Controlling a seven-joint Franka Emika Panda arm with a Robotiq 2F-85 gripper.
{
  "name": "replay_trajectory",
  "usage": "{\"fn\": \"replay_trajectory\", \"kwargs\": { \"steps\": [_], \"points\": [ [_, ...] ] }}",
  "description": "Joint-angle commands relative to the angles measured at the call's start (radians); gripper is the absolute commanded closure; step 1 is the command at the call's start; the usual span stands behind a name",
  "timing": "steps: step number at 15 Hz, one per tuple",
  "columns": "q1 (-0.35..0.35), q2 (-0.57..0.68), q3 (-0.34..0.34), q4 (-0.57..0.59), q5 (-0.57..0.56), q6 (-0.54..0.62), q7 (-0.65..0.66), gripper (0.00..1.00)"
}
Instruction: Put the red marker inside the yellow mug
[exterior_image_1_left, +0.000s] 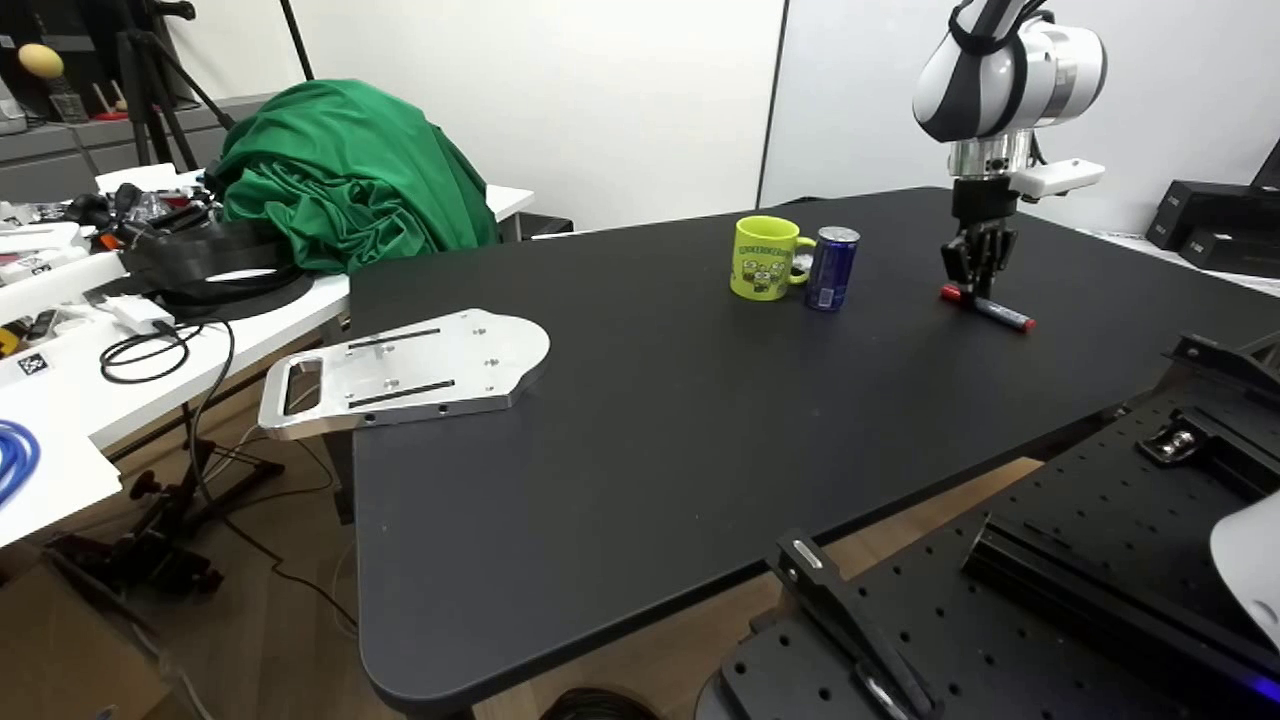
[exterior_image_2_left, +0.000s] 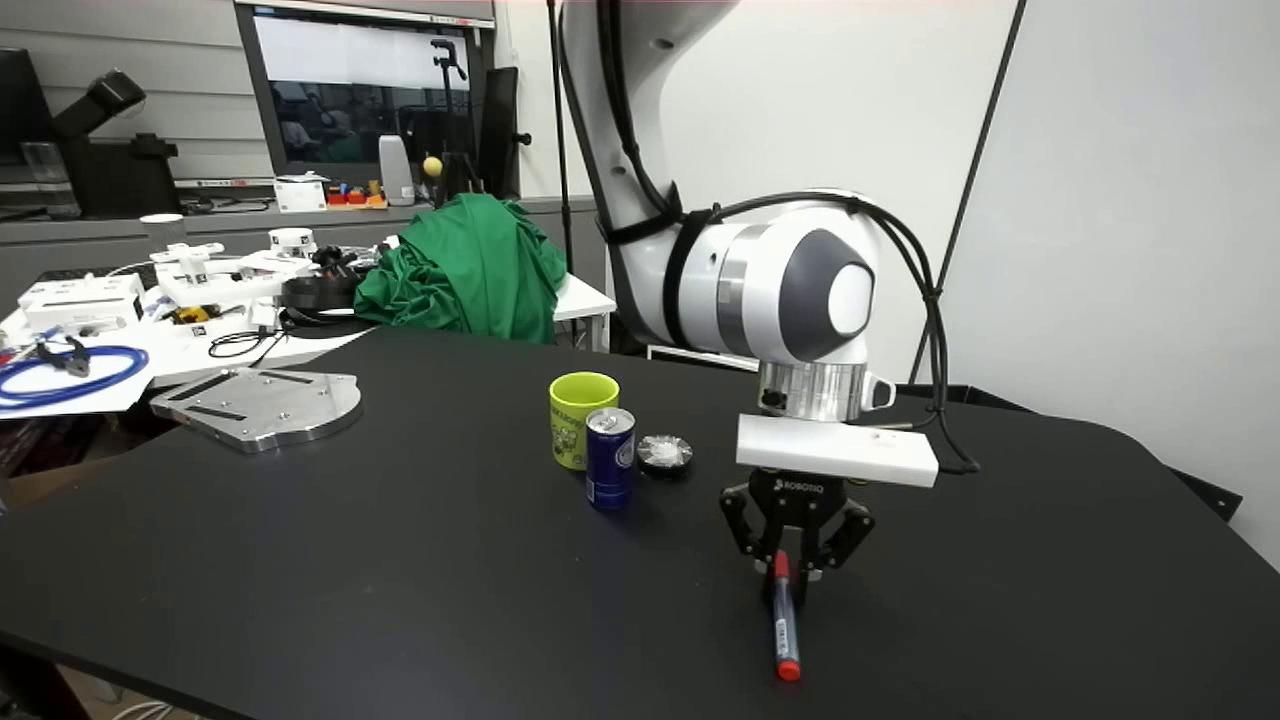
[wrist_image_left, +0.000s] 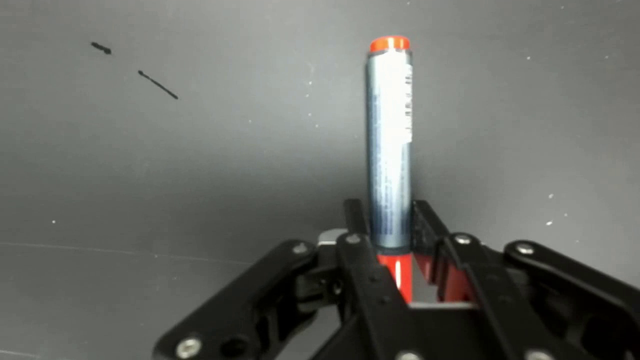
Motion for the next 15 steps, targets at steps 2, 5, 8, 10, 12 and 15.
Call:
{"fn": "replay_trajectory", "kwargs": {
  "steps": [2, 5, 8, 10, 12, 15],
  "points": [
    [-0.022, 0.035, -0.025, 0.113, 0.023, -0.153, 0.157, 0.97],
    [-0.046, 0.054, -0.039, 0.2, 0.054, -0.301, 0.217, 0.95],
    [-0.08, 0.087, -0.025, 0.337, 0.111, -0.534, 0.249, 0.95],
    [-0.095, 0.109, -0.014, 0.417, 0.152, -0.691, 0.264, 0.95],
    [-0.105, 0.139, -0.006, 0.506, 0.196, -0.846, 0.288, 0.95],
    [-0.117, 0.199, 0.006, 0.664, 0.277, -1.068, 0.364, 0.95]
  ]
}}
